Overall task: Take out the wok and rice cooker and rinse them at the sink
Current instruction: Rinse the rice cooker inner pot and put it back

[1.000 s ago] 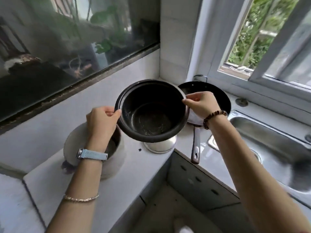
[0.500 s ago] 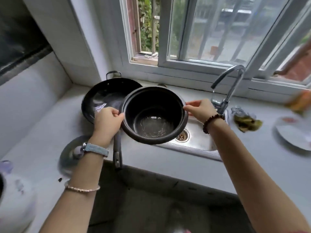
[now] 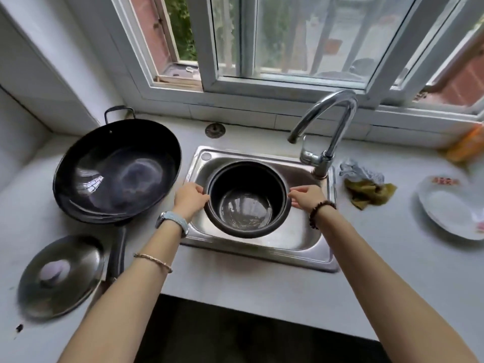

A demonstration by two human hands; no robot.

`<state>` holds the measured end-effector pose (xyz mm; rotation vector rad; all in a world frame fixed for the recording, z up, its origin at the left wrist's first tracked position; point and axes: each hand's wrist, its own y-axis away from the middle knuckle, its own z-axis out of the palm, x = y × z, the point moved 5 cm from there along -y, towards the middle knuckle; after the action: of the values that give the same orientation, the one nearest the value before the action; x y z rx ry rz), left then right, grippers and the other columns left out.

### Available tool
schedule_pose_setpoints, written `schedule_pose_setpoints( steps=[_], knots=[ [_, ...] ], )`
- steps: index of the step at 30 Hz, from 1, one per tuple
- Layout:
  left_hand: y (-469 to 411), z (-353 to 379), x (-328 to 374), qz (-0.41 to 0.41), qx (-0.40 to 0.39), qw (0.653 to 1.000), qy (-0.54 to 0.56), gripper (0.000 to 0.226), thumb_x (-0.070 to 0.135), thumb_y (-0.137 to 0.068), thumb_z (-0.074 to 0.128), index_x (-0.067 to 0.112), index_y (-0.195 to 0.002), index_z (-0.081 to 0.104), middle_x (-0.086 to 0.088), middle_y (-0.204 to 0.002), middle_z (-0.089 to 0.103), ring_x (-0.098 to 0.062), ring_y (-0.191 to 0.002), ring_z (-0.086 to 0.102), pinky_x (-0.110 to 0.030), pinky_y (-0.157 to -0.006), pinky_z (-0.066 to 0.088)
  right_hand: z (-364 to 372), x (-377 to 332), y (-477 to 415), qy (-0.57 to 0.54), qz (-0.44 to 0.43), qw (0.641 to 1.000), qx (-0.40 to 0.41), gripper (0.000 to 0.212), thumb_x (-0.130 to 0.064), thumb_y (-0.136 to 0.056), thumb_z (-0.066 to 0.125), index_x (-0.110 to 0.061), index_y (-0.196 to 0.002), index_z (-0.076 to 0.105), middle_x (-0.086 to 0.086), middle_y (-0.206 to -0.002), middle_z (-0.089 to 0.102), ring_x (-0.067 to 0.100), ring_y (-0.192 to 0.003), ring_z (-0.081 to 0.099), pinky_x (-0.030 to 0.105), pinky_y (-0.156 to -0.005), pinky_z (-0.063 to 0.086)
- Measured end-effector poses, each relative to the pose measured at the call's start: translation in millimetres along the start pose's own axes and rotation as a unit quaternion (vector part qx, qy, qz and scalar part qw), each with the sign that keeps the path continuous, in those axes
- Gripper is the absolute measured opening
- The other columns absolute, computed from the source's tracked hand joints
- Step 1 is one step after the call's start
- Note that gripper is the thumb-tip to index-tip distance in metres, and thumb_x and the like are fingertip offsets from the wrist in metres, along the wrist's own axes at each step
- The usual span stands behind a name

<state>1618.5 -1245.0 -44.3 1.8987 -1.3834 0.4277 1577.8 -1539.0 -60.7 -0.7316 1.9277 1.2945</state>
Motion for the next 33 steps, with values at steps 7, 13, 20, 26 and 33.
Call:
schedule_pose_setpoints(
  steps=[7,13,20,26,33],
  knots=[
    [-58.1,69.4,-18.2,-0.090,-0.099,0.982,0.132,0.019,-0.015,-0.081,0.063,0.004,-0.085,0.061,-0.006,-0.078,0.054,-0.016,-0.075,0.056,-0.036,-0.085,0.051,4.3,57.6,-55.7,-0.097,0.107,0.990,0.007,0.016,0.012,-0.084,0.050,0.005,-0.089,0.063,0.022,-0.097,0.060,0.026,-0.091,0.060,0.033,-0.089,0.053],
    [-96.7,105.0,-46.4,-0.093,-0.072,0.988,0.103,0.033,-0.003,-0.074,0.075,0.007,-0.104,0.068,-0.007,-0.090,0.060,-0.019,-0.087,0.056,-0.037,-0.091,0.053,13.0,82.5,-79.4,-0.198,0.162,0.967,0.003,0.032,0.017,-0.083,0.046,0.011,-0.112,0.057,0.014,-0.085,0.062,0.022,-0.079,0.062,0.028,-0.082,0.055],
    [-97.7,119.1,-52.1,-0.091,-0.069,0.989,0.093,0.030,-0.002,-0.079,0.069,0.011,-0.105,0.070,-0.002,-0.088,0.059,-0.022,-0.097,0.056,-0.031,-0.089,0.047,15.3,95.0,-97.6,-0.207,0.174,0.963,0.023,0.032,0.012,-0.085,0.050,0.016,-0.117,0.054,0.020,-0.104,0.060,0.025,-0.092,0.061,0.029,-0.090,0.052],
    [-88.9,121.6,-50.1,-0.087,-0.062,0.991,0.076,0.039,0.000,-0.085,0.062,0.008,-0.123,0.060,-0.004,-0.102,0.062,-0.026,-0.115,0.056,-0.033,-0.101,0.042,13.8,94.3,-93.7,-0.195,0.180,0.964,0.025,0.011,0.008,-0.089,0.050,0.002,-0.082,0.057,0.020,-0.103,0.059,0.027,-0.101,0.059,0.031,-0.095,0.048],
    [-51.2,87.9,-4.2,0.075,0.001,0.997,0.026,0.048,0.011,-0.092,0.056,0.010,-0.139,0.045,-0.009,-0.140,0.047,-0.023,-0.129,0.045,-0.035,-0.110,0.035,-11.2,48.3,-55.7,-0.009,-0.055,0.997,0.057,0.042,-0.010,-0.090,0.060,-0.009,-0.131,0.052,0.005,-0.126,0.057,0.018,-0.118,0.053,0.029,-0.103,0.041]
  ],
)
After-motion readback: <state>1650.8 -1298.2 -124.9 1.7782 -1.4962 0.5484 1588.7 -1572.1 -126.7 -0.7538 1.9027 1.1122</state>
